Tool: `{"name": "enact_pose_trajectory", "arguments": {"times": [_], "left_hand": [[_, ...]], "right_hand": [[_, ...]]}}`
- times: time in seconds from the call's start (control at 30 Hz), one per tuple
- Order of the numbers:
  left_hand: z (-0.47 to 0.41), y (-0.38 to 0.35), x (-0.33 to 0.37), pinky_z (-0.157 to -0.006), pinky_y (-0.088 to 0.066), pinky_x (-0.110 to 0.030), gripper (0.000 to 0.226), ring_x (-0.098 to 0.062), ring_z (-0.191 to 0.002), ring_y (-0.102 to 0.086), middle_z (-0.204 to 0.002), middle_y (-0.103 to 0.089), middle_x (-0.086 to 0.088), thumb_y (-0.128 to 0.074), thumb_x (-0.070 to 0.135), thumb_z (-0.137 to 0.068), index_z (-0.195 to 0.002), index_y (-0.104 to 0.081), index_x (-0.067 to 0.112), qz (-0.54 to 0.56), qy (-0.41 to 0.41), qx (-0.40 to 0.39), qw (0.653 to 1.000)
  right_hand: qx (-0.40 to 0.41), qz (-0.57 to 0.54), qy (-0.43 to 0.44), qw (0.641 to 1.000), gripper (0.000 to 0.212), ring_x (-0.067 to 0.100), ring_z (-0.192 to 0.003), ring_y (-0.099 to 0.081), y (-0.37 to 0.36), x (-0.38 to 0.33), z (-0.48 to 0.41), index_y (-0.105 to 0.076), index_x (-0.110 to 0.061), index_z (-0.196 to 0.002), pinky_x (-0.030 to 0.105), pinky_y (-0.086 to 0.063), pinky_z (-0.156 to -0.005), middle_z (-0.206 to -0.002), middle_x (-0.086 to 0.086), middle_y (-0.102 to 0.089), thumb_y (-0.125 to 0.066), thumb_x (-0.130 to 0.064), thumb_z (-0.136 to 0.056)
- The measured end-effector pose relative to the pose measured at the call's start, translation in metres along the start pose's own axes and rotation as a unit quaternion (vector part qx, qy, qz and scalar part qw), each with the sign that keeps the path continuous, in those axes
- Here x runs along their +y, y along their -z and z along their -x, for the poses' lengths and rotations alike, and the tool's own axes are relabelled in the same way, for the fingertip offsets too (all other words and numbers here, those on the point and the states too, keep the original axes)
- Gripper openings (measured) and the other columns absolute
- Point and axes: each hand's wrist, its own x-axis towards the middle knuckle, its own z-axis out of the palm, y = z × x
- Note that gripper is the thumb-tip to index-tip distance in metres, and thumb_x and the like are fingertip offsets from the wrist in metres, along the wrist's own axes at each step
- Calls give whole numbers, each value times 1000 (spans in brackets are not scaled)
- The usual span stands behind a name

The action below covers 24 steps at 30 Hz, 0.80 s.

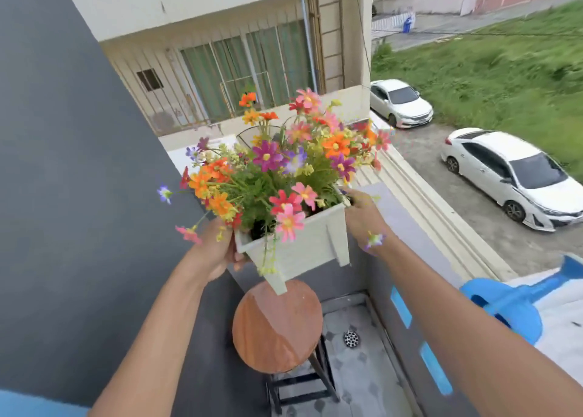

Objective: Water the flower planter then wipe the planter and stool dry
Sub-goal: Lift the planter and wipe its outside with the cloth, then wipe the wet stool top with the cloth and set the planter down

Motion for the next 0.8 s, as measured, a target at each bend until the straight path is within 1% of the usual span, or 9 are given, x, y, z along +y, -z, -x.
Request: {"name": "enact_pose_trajectory", "arguments": {"times": [0.1,0.2,0.27,0.33,0.47,0.53,0.6,0.7,0.8], "left_hand": [[-4,5,-9,-32,-23,-13,38,-12,-31,-30,-32,-34,4,-31,5,-96,-59,-35,12,23,42,11,999],[-16,19,-27,-34,-21,-15,34,-10,-29,-29,-34,-31,3,-30,-1,-92,-61,-32,13,43,71,38,996],[-23,25,-40,-33,-22,-16,31,-14,-28,-34,-34,-32,0,-30,1,-93,-64,-33,10,54,85,54,993],[-34,32,-53,-31,-26,-16,31,-17,-28,-41,-32,-36,-2,-29,4,-96,-67,-39,7,51,95,62,992],[-52,46,-76,-31,-36,-19,30,-15,-31,-50,-35,-49,-3,-26,9,-100,-80,-47,4,62,89,90,990],[-62,53,-87,-32,-40,-21,25,-13,-33,-52,-50,-54,-9,-26,5,-100,-88,-48,2,59,77,111,989],[-71,59,-98,-35,-45,-22,28,-10,-36,-56,-66,-53,-14,-23,-1,-101,-91,-49,1,48,71,98,991],[-83,61,-113,-40,-48,-20,39,-6,-38,-58,-70,-51,-13,-18,-10,-99,-79,-46,10,51,68,83,993],[-96,64,-124,-39,-49,-22,30,-8,-38,-59,-70,-51,-12,-21,3,-98,-79,-44,10,66,77,107,989]], "right_hand": [[-29,-16,-7,999,19,31,-75,-63,3,16,5,-67,5,-104,32,-47,-63,-80,26,-68,-57,-11,-100],[-65,-9,-10,998,24,15,-75,-71,11,24,11,-76,-18,-94,24,-53,-68,-80,3,-76,-54,-13,-103],[-69,-64,-25,995,27,16,-78,-70,12,28,13,-77,-19,-88,27,-53,-71,-81,4,-75,-55,-13,-101],[-66,-86,-50,993,21,20,-84,-71,9,44,12,-77,-15,-101,30,-55,-74,-89,8,-76,-57,-16,-97],[-152,46,-119,980,29,20,-112,-70,-19,95,14,-68,-18,-128,33,-55,-97,-117,7,-75,-59,-16,-101],[-159,115,-146,970,32,18,-119,-65,-39,127,8,-64,-22,-132,36,-51,-104,-125,2,-71,-62,-16,-100],[-180,177,-161,954,34,17,-120,-62,-62,155,0,-61,-22,-133,36,-49,-105,-129,-1,-66,-62,-17,-99],[-240,230,-187,924,36,18,-117,-59,-98,194,-13,-58,-15,-134,33,-46,-98,-128,1,-63,-61,-23,-100],[-303,233,-212,900,28,11,-99,-59,-136,232,-25,-60,-13,-128,24,-44,-85,-109,-4,-65,-59,-21,-101]]}}
